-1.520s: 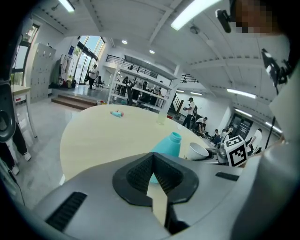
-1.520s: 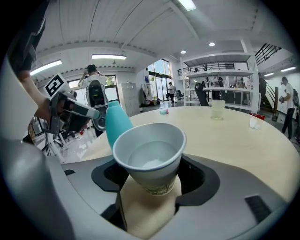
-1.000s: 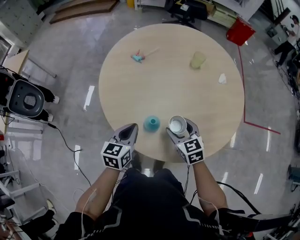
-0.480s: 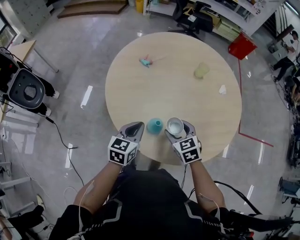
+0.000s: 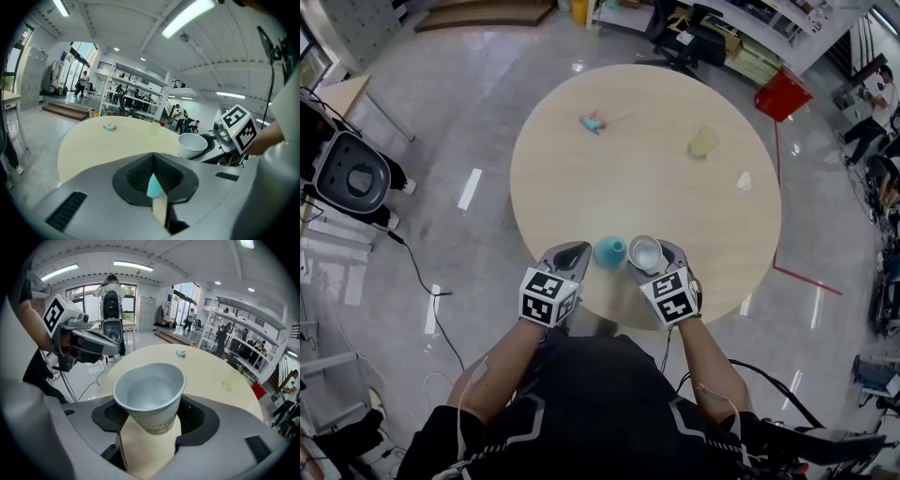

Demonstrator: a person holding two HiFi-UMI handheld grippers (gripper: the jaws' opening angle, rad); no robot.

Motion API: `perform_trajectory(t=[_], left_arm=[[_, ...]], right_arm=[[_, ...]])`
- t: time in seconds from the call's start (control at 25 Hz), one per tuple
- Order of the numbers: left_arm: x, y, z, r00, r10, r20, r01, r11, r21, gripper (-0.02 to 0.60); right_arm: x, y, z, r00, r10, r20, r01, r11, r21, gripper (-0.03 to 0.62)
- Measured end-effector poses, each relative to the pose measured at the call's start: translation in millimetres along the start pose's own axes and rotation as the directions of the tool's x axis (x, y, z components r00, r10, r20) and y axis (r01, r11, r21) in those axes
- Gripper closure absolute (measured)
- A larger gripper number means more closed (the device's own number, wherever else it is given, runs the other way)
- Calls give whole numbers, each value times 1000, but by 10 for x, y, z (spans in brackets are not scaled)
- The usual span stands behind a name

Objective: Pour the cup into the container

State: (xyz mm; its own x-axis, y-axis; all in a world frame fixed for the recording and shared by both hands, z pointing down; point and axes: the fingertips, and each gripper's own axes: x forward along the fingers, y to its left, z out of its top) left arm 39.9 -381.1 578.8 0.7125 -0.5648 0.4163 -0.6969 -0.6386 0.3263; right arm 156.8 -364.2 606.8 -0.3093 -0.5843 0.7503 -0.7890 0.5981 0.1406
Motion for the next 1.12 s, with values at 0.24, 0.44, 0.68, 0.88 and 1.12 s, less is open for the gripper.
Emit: perform_trajectory(t=[0.24, 0.44, 0.68, 0.88, 1.12], left_arm=[[25, -28, -36, 1000, -17, -6, 17, 1000, -13, 581], [28, -38, -18, 1000, -20, -7, 20, 1000, -12, 581], [7, -10, -43, 1000, -22, -5, 22, 999, -23, 581], [23, -8, -42, 1000, -23, -6, 23, 1000, -18, 581], [29, -16, -29, 1000, -28, -7, 28, 999, -19, 581]], right_arm=[[23, 21, -30, 999, 2, -53, -4, 1000, -26, 281], [30, 22, -17, 994, 3, -111, -12, 997, -78, 281], [83, 49, -49, 985, -5, -174, -16, 993, -119, 281], [97, 42, -66, 976, -14, -216, -20, 988, -155, 281], [81, 13, -35, 968, -26, -249, -23, 981, -192, 281]])
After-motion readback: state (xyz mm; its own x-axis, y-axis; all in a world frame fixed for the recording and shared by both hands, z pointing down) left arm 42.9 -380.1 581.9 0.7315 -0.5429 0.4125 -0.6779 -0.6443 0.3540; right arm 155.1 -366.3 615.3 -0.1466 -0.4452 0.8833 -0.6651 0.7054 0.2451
